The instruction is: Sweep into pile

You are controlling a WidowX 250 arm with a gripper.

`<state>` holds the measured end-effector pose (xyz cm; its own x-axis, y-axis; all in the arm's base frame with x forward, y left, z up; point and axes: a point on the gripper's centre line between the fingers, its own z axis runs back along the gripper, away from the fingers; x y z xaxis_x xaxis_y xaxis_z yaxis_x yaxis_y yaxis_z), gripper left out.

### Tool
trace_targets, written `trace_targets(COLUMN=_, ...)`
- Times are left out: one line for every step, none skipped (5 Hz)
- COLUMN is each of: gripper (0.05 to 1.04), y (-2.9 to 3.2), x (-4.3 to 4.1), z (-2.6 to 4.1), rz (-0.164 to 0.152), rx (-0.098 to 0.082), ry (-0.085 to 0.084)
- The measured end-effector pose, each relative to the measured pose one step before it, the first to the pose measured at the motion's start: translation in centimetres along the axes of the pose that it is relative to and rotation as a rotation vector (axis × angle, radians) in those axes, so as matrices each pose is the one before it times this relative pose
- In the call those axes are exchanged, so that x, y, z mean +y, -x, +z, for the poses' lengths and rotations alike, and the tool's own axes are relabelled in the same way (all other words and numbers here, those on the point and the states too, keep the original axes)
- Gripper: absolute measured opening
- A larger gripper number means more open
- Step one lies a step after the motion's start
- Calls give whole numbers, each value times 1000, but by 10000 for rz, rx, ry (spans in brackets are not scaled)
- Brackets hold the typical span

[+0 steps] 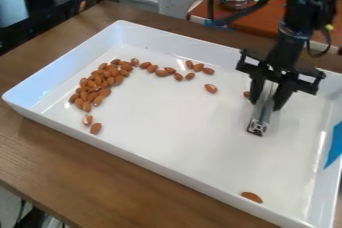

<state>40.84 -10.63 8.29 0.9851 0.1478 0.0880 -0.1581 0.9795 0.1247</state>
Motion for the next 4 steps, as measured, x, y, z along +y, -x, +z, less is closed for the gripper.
trace_targets(gripper=375, y=-238, x=3026, z=-621, rz=-40, rx=338, ry=163)
trace_targets(gripper=375, y=-353, x=3783, z=-528, rz=101, rx=352, ry=235)
trace_targets(gripper=375, y=-446, x=2664, z=-193, rz=232, rx=-70, ry=-160)
trace_targets(gripper=375, y=-34, x=3652, z=-320, rz=417, rx=-308, ry=-949)
